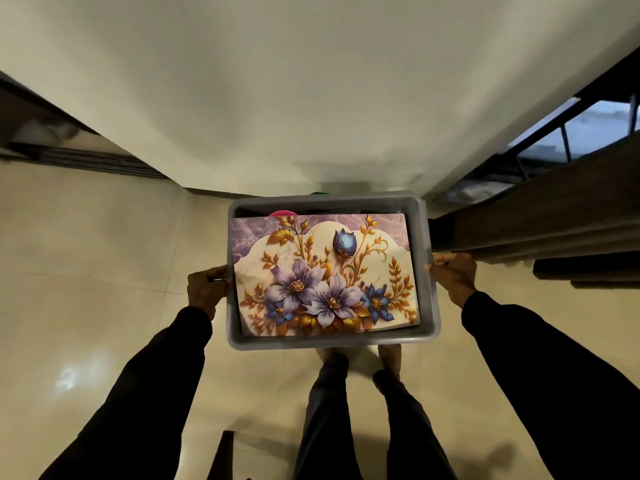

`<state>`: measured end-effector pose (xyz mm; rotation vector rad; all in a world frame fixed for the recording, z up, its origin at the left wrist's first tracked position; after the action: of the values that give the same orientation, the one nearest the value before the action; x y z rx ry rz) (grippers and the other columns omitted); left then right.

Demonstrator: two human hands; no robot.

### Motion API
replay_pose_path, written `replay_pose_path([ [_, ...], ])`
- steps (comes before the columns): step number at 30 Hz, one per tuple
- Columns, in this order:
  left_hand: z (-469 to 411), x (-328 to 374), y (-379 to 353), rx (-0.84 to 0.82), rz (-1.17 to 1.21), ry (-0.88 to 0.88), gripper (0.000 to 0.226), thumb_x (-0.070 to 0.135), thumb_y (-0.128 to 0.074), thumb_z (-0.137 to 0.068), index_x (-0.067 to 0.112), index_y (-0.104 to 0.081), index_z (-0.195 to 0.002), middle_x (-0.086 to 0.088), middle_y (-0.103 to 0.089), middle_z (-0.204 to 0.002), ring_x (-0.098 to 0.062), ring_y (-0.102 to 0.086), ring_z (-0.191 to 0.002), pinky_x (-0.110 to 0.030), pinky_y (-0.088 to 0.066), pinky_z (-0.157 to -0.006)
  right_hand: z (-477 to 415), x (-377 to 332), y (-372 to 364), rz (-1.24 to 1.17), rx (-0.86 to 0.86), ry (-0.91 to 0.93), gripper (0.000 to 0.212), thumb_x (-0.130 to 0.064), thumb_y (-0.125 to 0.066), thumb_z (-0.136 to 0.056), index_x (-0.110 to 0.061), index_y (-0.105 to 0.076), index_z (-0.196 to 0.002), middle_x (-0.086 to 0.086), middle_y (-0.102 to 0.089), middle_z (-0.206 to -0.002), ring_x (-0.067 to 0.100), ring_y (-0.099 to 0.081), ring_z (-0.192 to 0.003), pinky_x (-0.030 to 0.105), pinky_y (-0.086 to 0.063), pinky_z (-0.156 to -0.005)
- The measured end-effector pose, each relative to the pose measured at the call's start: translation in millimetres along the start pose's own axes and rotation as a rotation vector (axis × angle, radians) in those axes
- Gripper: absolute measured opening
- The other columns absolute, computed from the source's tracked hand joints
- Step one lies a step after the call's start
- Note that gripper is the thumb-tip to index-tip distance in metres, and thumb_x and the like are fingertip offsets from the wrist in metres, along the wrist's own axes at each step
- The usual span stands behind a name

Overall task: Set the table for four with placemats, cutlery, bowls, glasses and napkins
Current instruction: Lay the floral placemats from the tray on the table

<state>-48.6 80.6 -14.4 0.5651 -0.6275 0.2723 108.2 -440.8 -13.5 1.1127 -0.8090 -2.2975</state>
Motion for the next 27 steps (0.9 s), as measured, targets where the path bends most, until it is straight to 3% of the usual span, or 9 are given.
replay_pose_path([
  [6,81,-24,32,0.092,0.083,0.028,0.039,-0.015,-0.073,-0.079,-0.005,-0.072,-0.116,-0.022,-0.072,-0.102,-0.027,-0.064,-0.087,-0.046,-0.059,-0.087,25,-25,34,-0.004,-0.1,0.058,0.021,-0.002,-0.083,-0.079,0.0,-0.075,-0.099,0.015,-0.075,-0.094,0.026,-0.069,-0.084,0.04,-0.059,-0.084],
  [8,113,-37,42,0.137,0.114,0.04,0.04,-0.015,-0.073,-0.078,-0.006,-0.071,-0.117,-0.021,-0.071,-0.099,-0.025,-0.062,-0.086,-0.038,-0.06,-0.08,36,-38,46,-0.01,-0.144,0.091,0.019,0.001,-0.082,-0.079,0.001,-0.074,-0.097,0.013,-0.072,-0.09,0.026,-0.067,-0.083,0.037,-0.058,-0.081],
  [11,159,-54,51,0.199,0.154,0.068,0.041,-0.015,-0.074,-0.078,-0.01,-0.069,-0.118,-0.027,-0.069,-0.1,-0.025,-0.059,-0.089,-0.04,-0.057,-0.082,49,-55,61,0.018,-0.195,0.142,0.012,0.002,-0.081,-0.079,-0.004,-0.072,-0.085,0.013,-0.071,-0.087,0.025,-0.066,-0.077,0.035,-0.056,-0.077],
  [15,239,-82,56,0.303,0.264,0.116,0.039,-0.016,-0.073,-0.08,-0.013,-0.067,-0.118,-0.017,-0.066,-0.097,-0.025,-0.056,-0.089,-0.018,-0.055,-0.055,63,-72,77,0.11,-0.282,0.199,0.019,-0.004,-0.084,-0.076,-0.015,-0.068,-0.074,0.012,-0.076,-0.085,0.028,-0.073,-0.074,0.049,-0.063,-0.073],
  [18,301,-104,54,0.394,0.331,0.153,0.034,-0.016,-0.073,-0.081,-0.01,-0.069,-0.114,-0.002,-0.069,-0.069,-0.017,-0.054,-0.071,-0.012,-0.052,-0.051,78,-90,87,0.132,-0.34,0.269,0.015,-0.01,-0.085,-0.077,-0.014,-0.072,-0.085,0.009,-0.075,-0.085,0.029,-0.075,-0.076,0.053,-0.063,-0.072],
  [20,342,-120,52,0.432,0.393,0.167,0.035,-0.014,-0.074,-0.082,-0.006,-0.069,-0.115,0.001,-0.069,-0.072,-0.016,-0.054,-0.07,-0.016,-0.056,-0.058,102,-107,96,0.18,-0.384,0.362,0.017,-0.009,-0.084,-0.08,-0.009,-0.073,-0.094,0.011,-0.074,-0.091,0.03,-0.073,-0.082,0.05,-0.062,-0.08],
  [23,397,-149,49,0.476,0.469,0.212,0.031,-0.012,-0.074,-0.083,-0.009,-0.07,-0.113,-0.013,-0.07,-0.097,-0.022,-0.058,-0.088,-0.041,-0.056,-0.092,128,-124,103,0.233,-0.441,0.468,0.019,-0.011,-0.083,-0.08,-0.008,-0.074,-0.096,0.01,-0.073,-0.094,0.029,-0.072,-0.085,0.047,-0.062,-0.083],
  [24,415,-160,47,0.491,0.494,0.23,0.029,-0.013,-0.073,-0.083,-0.01,-0.071,-0.112,-0.014,-0.07,-0.097,-0.023,-0.058,-0.09,-0.046,-0.053,-0.095,139,-127,105,0.258,-0.475,0.499,0.019,-0.011,-0.083,-0.08,-0.009,-0.074,-0.096,0.01,-0.073,-0.093,0.028,-0.072,-0.084,0.047,-0.062,-0.083],
  [27,464,-190,44,0.561,0.572,0.284,0.028,-0.018,-0.064,-0.085,-0.008,-0.072,-0.11,-0.015,-0.072,-0.088,-0.027,-0.06,-0.085,-0.038,-0.058,-0.071,163,-139,102,0.295,-0.553,0.575,0.021,-0.012,-0.085,-0.078,-0.012,-0.073,-0.095,0.009,-0.073,-0.093,0.029,-0.072,-0.086,0.051,-0.062,-0.083],
])
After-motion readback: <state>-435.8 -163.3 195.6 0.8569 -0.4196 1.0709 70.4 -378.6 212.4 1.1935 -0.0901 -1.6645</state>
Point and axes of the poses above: each hand's wrist, its own z-axis away from the middle knuckle, its own y-axis out of the back of the hand, x = y × z, the point moved 4 cm from there along -z, towards the middle knuckle
